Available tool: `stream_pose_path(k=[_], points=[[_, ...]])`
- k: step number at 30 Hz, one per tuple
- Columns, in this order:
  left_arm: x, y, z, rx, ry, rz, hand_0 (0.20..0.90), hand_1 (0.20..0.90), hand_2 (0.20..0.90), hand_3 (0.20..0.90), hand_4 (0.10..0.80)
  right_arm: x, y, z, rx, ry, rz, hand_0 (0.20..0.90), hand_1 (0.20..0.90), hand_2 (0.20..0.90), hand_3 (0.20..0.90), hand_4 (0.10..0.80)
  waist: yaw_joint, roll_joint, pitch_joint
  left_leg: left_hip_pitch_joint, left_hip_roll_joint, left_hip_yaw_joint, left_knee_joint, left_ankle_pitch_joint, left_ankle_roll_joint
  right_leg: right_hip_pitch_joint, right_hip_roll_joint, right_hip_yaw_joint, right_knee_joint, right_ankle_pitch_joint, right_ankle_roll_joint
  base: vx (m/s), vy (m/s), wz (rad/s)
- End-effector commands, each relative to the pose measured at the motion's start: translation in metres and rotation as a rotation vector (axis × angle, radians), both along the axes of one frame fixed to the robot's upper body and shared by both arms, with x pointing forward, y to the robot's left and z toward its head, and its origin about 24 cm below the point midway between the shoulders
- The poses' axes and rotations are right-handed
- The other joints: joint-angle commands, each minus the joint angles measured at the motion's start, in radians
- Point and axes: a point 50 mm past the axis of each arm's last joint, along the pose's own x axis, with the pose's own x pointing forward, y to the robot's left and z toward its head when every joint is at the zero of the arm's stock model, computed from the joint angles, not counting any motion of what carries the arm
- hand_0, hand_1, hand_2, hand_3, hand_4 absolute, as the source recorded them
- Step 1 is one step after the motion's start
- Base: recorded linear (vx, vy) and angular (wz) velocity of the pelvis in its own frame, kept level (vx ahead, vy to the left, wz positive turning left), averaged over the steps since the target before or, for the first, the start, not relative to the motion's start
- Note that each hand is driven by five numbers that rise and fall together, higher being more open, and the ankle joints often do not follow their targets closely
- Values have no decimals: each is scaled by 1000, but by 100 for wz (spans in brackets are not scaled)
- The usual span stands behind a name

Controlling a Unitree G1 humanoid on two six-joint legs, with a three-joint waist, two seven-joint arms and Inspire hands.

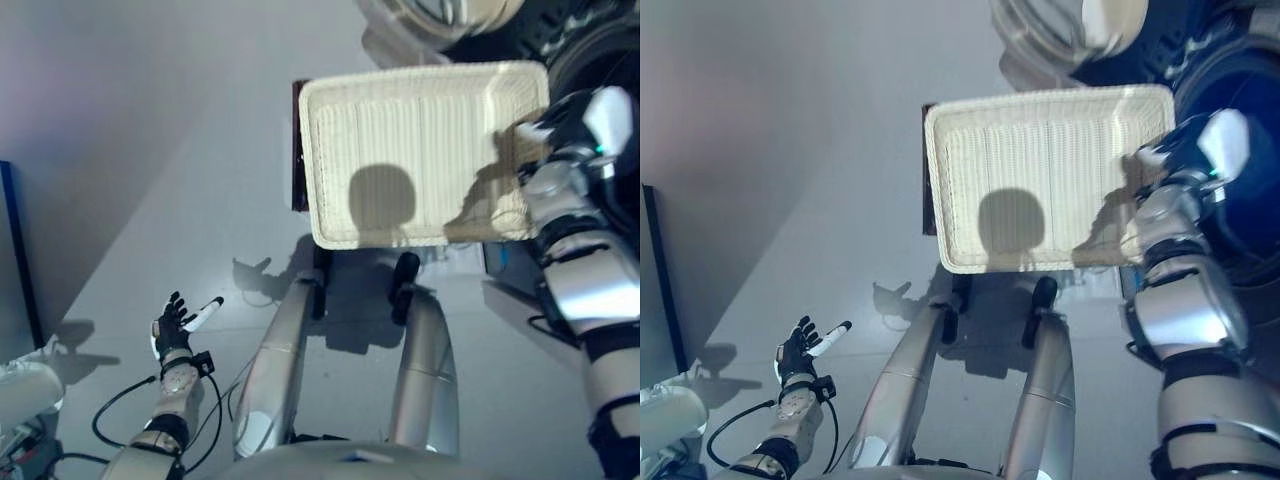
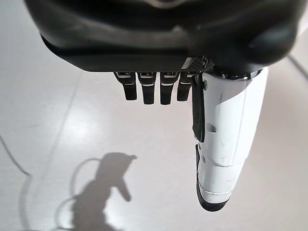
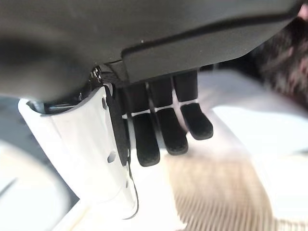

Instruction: Pick up the clothes and place them into the washing machine

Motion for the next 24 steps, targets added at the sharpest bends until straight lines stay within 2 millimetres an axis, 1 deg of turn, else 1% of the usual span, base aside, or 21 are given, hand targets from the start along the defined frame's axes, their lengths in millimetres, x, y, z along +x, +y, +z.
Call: stream_pose_path(k=[1,2,5,6,7,10,11,12,13,15,16,18,20,22,23,24], points=[[-25,57,8,139,61,163,900,900,900,900,800,-8,-21,16,-1,-103,-35,200,200,200,200,300,38,4,-21,61,-28,30,-99,30,-45,109,18,-40,-149,66,-24,15,7,6],[-25,58,9,145,63,157,900,900,900,900,800,-6,-15,9,19,-90,-16,200,200,200,200,300,40,3,-16,82,-25,34,-129,70,-40,137,15,-52,-187,106,-29,112,-3,11],[-27,63,10,162,81,160,900,900,900,900,800,-6,-1,-14,84,-56,12,200,200,200,200,300,40,-8,-20,160,-29,28,-180,79,-36,222,13,-61,-257,127,-19,57,12,7],[-27,63,10,162,81,160,900,900,900,900,800,-6,-1,-14,84,-56,12,200,200,200,200,300,40,-8,-20,160,-29,28,-180,79,-36,222,13,-61,-257,127,-19,101,8,-11],[-28,65,9,170,102,156,900,900,900,900,800,-8,6,-32,108,-9,35,200,200,200,200,300,42,-14,-26,209,-30,23,-215,85,-35,277,11,-65,-300,140,-11,102,3,-8],[-31,66,7,176,126,151,900,900,900,900,800,-12,15,-53,147,42,56,200,200,200,200,300,45,-14,-33,262,-35,20,-249,90,-33,336,6,-69,-346,155,-3,79,24,2],[-31,66,7,176,126,151,900,900,900,900,800,-12,15,-53,148,42,56,200,200,200,200,300,45,-14,-31,264,-35,19,-250,91,-33,339,6,-70,-347,155,-3,73,48,0],[-33,66,6,178,136,149,900,900,900,900,800,-15,23,-68,177,72,65,200,200,200,200,300,45,-11,-37,296,-37,20,-270,94,-31,368,3,-71,-367,163,0,64,43,-2],[-33,66,6,178,140,147,900,900,900,900,800,-17,24,-73,190,82,65,200,200,200,200,300,45,-10,-39,305,-37,19,-273,94,-30,377,1,-69,-371,166,2,86,57,-4],[-34,65,4,176,152,142,900,900,900,900,800,-23,27,-87,243,102,55,200,200,200,200,300,45,-7,-48,332,-40,18,-290,94,-28,402,-1,-69,-386,169,7,56,41,-1],[-34,65,4,178,155,139,900,900,900,900,800,-24,29,-91,266,99,55,200,200,200,200,300,45,-5,-48,342,-42,18,-291,94,-27,414,-3,-69,-391,171,9,51,38,1],[-35,58,1,164,154,120,900,900,900,900,800,-30,32,-103,339,97,51,200,200,200,200,300,46,2,-53,363,-44,18,-299,93,-26,438,-8,-68,-402,175,13,56,34,0],[-42,50,-6,150,164,99,900,900,900,900,800,-36,49,-123,387,132,82,200,200,200,200,300,49,6,-68,401,-46,15,-319,93,-24,475,-11,-69,-425,179,18,83,32,2],[-43,50,-6,150,165,100,900,900,900,900,800,-37,49,-124,387,133,82,200,200,200,200,300,49,6,-68,402,-46,14,-320,93,-24,477,-11,-70,-426,179,18,24,10,2],[-42,45,-7,142,155,83,900,900,900,900,800,-38,58,-129,379,149,103,200,200,200,200,300,47,7,-71,416,-46,11,-330,97,-23,488,-13,-70,-435,184,22,0,0,0],[-42,45,-7,142,155,83,900,900,900,900,800,-38,58,-129,379,149,103,200,200,200,200,300,47,7,-71,416,-46,11,-330,97,-23,488,-13,-70,-436,184,22,0,31,0]])
